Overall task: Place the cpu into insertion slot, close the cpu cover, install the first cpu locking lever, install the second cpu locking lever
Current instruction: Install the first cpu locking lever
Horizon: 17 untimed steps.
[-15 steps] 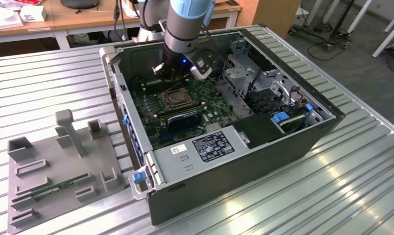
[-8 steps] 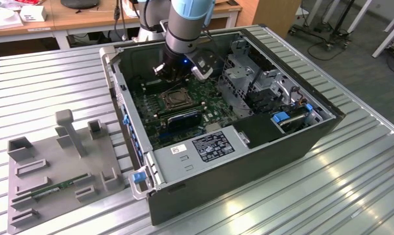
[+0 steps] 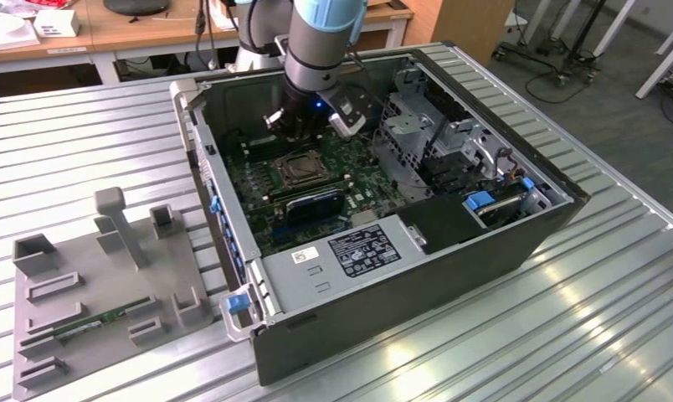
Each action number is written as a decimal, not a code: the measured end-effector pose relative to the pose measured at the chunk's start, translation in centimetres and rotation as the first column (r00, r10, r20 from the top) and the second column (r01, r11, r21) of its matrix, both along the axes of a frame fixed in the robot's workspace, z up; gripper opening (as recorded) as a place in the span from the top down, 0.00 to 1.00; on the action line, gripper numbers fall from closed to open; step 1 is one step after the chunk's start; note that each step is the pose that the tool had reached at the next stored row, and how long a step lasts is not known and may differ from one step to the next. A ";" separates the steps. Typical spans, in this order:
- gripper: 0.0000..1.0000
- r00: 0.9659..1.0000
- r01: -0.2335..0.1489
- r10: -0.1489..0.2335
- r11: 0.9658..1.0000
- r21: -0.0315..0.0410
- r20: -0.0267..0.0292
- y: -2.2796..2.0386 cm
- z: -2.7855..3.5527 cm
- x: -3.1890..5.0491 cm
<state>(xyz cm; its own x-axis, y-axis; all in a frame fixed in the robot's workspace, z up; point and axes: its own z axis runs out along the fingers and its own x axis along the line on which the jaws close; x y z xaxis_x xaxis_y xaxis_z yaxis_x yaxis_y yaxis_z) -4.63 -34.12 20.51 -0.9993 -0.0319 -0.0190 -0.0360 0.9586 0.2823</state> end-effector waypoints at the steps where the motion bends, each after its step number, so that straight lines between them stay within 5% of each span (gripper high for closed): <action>1: 0.89 1.000 0.000 0.000 1.000 -0.002 0.000 0.00 -0.01 0.01; 9: 0.89 1.000 0.000 0.000 1.000 -0.014 0.000 0.04 -0.11 0.05; 17: 0.89 1.000 0.000 0.000 1.000 -0.017 0.000 0.26 -0.21 0.14</action>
